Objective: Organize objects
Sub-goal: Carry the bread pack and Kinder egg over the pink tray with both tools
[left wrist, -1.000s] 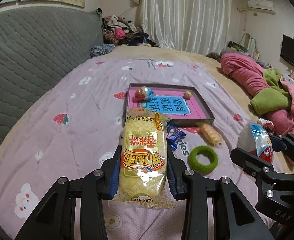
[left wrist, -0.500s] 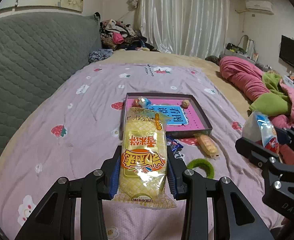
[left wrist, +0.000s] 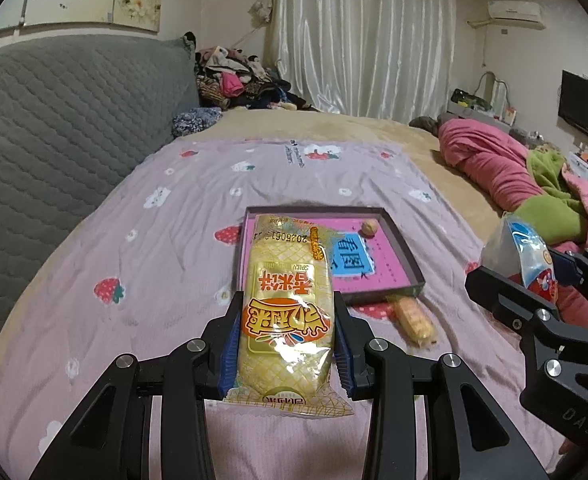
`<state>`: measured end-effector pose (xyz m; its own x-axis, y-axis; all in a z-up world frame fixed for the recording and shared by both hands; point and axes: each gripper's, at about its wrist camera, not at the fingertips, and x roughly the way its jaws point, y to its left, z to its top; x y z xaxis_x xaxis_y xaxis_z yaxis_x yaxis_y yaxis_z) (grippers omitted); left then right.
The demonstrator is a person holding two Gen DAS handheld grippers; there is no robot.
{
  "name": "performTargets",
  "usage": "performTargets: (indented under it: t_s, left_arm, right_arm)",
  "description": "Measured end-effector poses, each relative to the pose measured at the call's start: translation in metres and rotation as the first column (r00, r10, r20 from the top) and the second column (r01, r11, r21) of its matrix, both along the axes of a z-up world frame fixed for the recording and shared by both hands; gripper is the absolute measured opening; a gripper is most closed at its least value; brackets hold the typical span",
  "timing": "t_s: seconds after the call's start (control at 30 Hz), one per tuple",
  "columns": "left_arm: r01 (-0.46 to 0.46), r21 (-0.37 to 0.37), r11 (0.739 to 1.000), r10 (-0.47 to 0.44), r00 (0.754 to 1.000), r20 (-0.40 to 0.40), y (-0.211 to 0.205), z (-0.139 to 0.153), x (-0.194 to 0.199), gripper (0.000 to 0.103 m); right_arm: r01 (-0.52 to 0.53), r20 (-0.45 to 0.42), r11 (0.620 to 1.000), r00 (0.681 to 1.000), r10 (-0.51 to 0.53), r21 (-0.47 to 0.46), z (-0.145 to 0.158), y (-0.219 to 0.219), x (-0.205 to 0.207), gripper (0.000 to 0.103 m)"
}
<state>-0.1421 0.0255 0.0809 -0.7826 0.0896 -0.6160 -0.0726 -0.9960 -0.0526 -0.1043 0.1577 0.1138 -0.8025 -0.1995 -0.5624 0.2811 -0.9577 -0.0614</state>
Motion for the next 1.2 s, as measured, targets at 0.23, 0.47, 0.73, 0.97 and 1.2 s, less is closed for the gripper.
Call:
performTargets:
  t_s: [0.23, 0.47, 0.73, 0.97, 1.2]
  left_arm:
    - [-0.008, -0.008, 1.000, 0.008, 1.000, -0.019, 0.001, 0.013, -0.024, 0.040]
    - [-0.003, -0.015, 1.000, 0.002, 0.999, -0.033, 0.002, 0.023, -0.042, 0.040]
    - [-0.003, -0.014, 1.000, 0.002, 0.999, -0.034, 0.005, 0.025, -0.066, 0.040]
    - [-0.004, -0.017, 1.000, 0.004, 1.000, -0.026, 0.006, 0.022, -0.086, 0.040]
    - [-0.013, -0.006, 1.000, 0.013, 0.999, -0.029, 0.003, 0.021, -0.106, 0.040]
  right_arm:
    - [0.005, -0.003, 1.000, 1.000, -0.005, -0.015, 0.009, 0.003, -0.023, 0.055]
    - [0.006, -0.014, 1.000, 1.000, -0.006, -0.022, 0.016, 0.004, -0.042, 0.055]
    - [-0.003, -0.022, 1.000, 1.000, 0.002, -0.022, 0.021, 0.000, -0.062, 0.055]
    - [0.003, -0.029, 1.000, 1.000, -0.003, -0.028, 0.021, 0.003, -0.080, 0.055]
    - [0.003, -0.025, 1.000, 1.000, -0.004, -0.022, 0.017, 0.004, -0.100, 0.055]
